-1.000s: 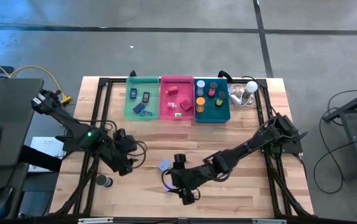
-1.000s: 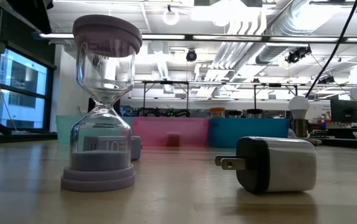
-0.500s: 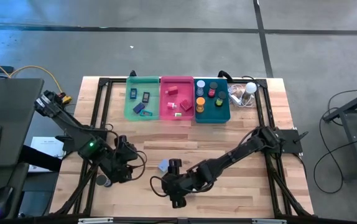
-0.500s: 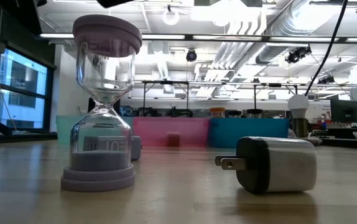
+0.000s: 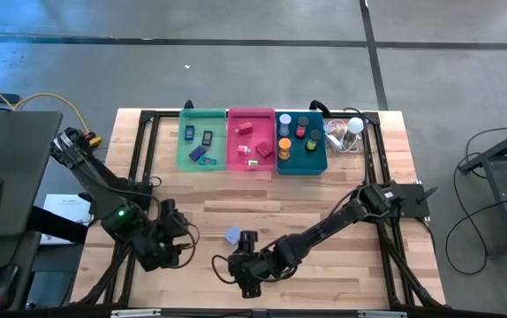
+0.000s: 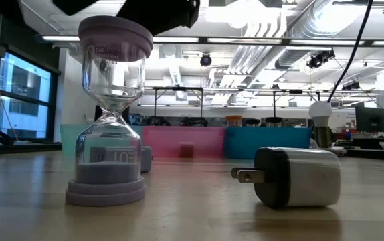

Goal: Pick & Place Office items
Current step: Put the light purple hourglass into the dark blue bin

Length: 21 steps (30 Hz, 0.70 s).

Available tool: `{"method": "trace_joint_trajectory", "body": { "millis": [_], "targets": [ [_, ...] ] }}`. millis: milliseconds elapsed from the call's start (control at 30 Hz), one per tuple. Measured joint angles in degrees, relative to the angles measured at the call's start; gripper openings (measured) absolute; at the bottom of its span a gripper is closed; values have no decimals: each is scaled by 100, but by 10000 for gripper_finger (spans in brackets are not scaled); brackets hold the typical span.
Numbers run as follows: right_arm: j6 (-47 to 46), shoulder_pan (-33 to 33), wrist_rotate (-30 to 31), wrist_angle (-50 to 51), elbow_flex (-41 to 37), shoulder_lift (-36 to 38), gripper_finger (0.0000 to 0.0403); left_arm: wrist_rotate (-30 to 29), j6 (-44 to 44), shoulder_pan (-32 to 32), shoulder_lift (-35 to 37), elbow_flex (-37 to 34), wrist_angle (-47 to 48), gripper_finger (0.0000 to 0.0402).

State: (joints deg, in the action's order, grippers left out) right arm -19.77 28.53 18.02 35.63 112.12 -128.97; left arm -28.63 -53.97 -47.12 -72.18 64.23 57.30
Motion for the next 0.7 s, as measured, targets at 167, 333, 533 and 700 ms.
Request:
{"method": "trace_joint_trajectory", "body": {
  "millis": [167, 333, 533, 700],
  "targets": [
    [-160, -2, 111, 15, 7, 2, 286, -25, -130, -153, 0, -45, 6, 281],
    [-342, -2, 136, 183, -13, 1, 286, -25, -160, -158, 0, -134, -46, 281],
    [-466, -2, 54, 221, -39, -98, 286, -47, -119, -130, 0, -267, -64, 281],
    [-583, -4, 9, 287, -37, -111, 286, -50, -119, -126, 0, -265, -77, 281]
  ]
}}
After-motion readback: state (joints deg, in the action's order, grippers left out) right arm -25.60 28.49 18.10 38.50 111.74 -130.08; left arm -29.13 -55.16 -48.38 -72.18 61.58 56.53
